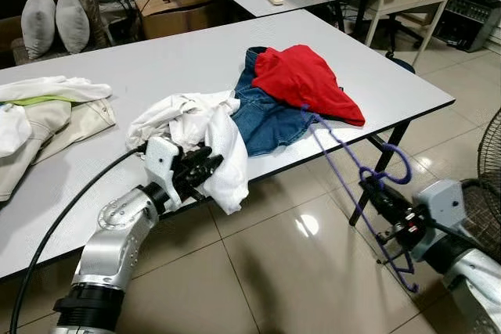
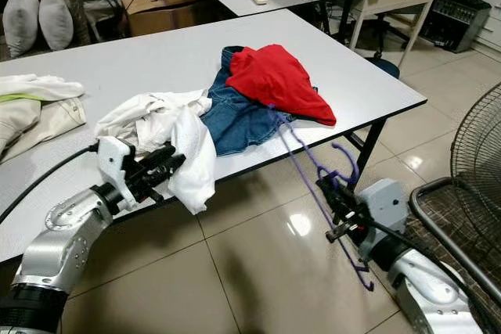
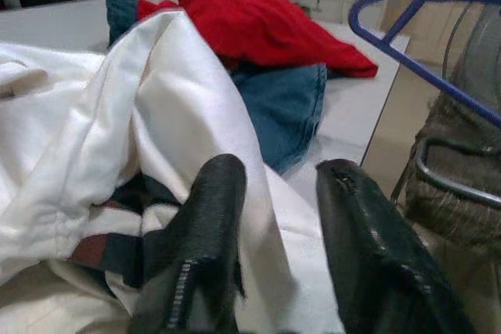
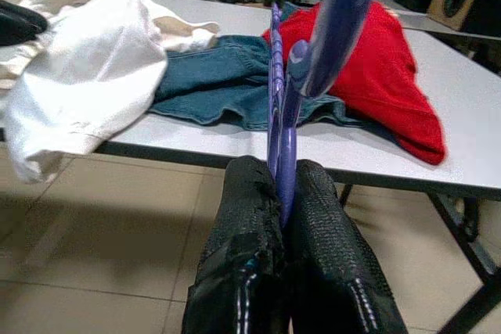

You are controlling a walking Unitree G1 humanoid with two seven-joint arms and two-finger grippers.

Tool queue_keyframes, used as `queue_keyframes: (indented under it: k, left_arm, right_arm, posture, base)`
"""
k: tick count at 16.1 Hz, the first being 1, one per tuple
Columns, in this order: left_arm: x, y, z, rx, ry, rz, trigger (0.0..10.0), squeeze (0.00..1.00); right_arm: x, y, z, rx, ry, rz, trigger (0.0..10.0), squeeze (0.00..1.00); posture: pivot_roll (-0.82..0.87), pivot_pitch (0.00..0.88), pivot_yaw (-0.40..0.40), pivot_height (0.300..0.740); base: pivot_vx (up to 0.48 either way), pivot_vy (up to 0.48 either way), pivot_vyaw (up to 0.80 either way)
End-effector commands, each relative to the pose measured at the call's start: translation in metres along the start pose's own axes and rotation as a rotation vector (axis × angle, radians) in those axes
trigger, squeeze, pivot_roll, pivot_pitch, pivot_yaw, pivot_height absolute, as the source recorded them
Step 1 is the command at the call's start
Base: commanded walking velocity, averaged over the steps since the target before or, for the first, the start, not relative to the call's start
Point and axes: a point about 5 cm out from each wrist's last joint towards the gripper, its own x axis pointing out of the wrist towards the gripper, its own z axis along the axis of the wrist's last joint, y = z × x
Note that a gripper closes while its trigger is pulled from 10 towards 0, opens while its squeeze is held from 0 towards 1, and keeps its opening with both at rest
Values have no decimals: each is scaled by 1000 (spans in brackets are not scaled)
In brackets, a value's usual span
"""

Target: Hang hanger

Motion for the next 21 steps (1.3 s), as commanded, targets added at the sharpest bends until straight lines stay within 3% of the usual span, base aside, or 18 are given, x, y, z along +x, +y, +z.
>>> queue_keyframes:
  k: [1, 2, 5, 6, 10, 14, 18, 20, 21]
  left_arm:
    - [0, -3, -9, -14, 57, -5, 10000, 361]
    - [0, -3, -14, -19, 83, 0, 10000, 0]
    - [0, -2, -21, 2, 128, 11, 10000, 0]
    - [0, -3, -22, -1, 133, 19, 0, 0]
    - [-1, -7, -24, -20, 120, 12, 0, 0]
    - [2, 1, -28, 102, 167, 98, 0, 0]
    - [4, 4, -22, 97, 117, 132, 0, 0]
    - [9, 6, -10, -31, 19, 153, 0, 0]
    - [14, 9, 7, -128, -81, 163, 0, 0]
  right_arm:
    - [2, 3, 2, -18, -6, 15, 10000, 0]
    - [2, 5, 2, -21, -5, 25, 10000, 0]
    - [2, 8, 1, -22, -3, 35, 10000, 0]
    - [2, 8, 1, -23, -1, 40, 10000, 0]
    - [3, 9, 1, -27, 4, 52, 10000, 0]
    - [5, 10, 2, -33, 4, 56, 10000, 0]
    - [3, 9, 4, -33, 0, 54, 10000, 0]
    - [0, 13, 9, -1, -36, 114, 10000, 0]
    - [-6, 19, 12, 18, -42, 196, 10000, 0]
  posture:
    - [-213, 0, 46, 740]
    - [-229, 0, 52, 740]
    - [-232, 0, 49, 740]
    - [-233, 0, 48, 740]
    - [-230, 0, 41, 740]
    - [-236, 0, 42, 740]
    - [-238, 0, 41, 740]
    - [-236, 0, 40, 740]
    - [-235, 0, 39, 740]
  base:
    - [0, 0, 0]
    - [0, 0, 0]
    - [0, 0, 0]
    - [0, 0, 0]
    - [0, 0, 0]
    - [0, 0, 0]
    - [0, 0, 0]
    - [0, 0, 0]
    - [0, 0, 0]
